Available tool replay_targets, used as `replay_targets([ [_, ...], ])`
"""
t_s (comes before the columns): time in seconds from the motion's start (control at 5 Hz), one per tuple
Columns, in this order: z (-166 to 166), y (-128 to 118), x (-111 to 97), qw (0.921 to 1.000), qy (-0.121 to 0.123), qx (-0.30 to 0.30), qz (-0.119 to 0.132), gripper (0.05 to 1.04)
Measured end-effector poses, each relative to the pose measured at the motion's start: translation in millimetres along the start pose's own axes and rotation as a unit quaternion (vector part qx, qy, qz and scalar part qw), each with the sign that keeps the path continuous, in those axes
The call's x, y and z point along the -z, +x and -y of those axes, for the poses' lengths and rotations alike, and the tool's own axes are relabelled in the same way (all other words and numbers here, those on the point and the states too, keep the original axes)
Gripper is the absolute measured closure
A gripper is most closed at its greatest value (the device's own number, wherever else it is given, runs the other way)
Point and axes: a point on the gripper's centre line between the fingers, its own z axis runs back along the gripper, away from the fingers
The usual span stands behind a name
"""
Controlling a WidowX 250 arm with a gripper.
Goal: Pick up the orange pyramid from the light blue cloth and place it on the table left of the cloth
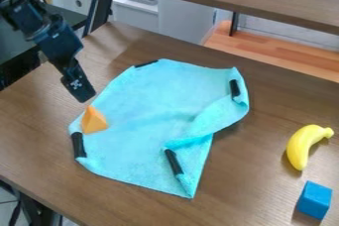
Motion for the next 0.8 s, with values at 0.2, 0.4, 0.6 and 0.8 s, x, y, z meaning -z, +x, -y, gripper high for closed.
replay_targets([
  [0.2, 7.3, -6.9, 9.1, 0.9998, 0.0, 0.018, 0.002, 0.083],
  [0.4, 15.6, -6.1, 24.6, 0.9996, -0.008, 0.026, -0.008, 0.083],
  [0.6, 21.0, -4.1, 36.5, 0.9995, -0.007, 0.025, -0.017, 0.083],
  [0.8, 21.6, -2.9, 44.8, 0.9994, 0.007, 0.026, -0.021, 0.122],
])
